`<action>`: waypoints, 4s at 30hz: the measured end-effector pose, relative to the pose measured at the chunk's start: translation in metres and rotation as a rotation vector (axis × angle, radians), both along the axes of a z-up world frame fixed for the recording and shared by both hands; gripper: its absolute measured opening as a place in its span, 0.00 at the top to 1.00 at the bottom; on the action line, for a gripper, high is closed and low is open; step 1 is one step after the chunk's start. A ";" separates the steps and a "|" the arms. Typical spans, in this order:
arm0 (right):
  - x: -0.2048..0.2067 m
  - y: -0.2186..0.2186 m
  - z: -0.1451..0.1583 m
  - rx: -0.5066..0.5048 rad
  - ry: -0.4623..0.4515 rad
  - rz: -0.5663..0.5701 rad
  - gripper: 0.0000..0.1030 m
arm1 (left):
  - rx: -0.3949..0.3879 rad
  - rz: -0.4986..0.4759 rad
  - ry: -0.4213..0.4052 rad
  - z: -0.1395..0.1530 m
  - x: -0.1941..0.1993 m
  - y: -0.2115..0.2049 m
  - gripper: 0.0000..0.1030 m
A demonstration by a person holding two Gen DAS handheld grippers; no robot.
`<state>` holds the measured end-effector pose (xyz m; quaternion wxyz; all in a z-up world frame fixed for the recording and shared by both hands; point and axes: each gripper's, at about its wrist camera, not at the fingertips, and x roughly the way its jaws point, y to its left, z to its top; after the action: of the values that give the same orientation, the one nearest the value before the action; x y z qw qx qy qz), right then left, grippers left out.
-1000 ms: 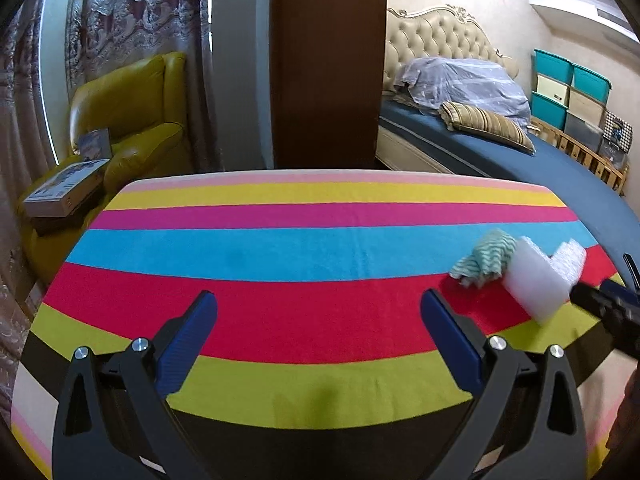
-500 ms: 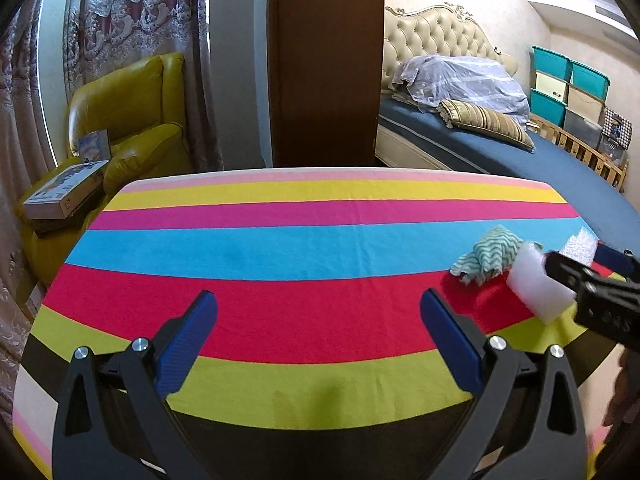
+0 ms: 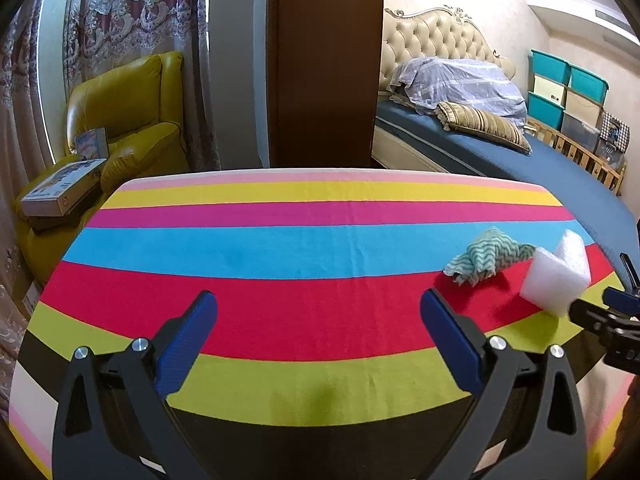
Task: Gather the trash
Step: 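Grasp the white foam corner piece with the right gripper, then grasp the green zigzag cloth with the left gripper, then carry the foam piece and cloth over the pink bin and open both grippers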
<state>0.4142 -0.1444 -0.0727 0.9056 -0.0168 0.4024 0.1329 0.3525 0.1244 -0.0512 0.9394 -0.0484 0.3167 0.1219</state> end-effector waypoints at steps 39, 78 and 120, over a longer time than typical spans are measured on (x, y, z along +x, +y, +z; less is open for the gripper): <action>-0.049 -0.053 -0.016 -0.091 -0.055 0.017 0.34 | 0.004 -0.129 0.030 -0.005 -0.002 -0.038 0.05; -0.037 -0.061 -0.020 -0.064 -0.002 0.019 0.34 | 0.097 -0.328 0.128 -0.018 0.023 -0.120 0.76; -0.220 -0.135 0.028 -0.037 -0.253 0.135 0.33 | 0.139 -0.371 0.033 0.011 -0.171 -0.157 0.75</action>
<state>0.1939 -0.2792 -0.0451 0.9376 -0.0774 0.2853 0.1830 0.1812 -0.0327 -0.0404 0.9415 0.0779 0.3264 -0.0310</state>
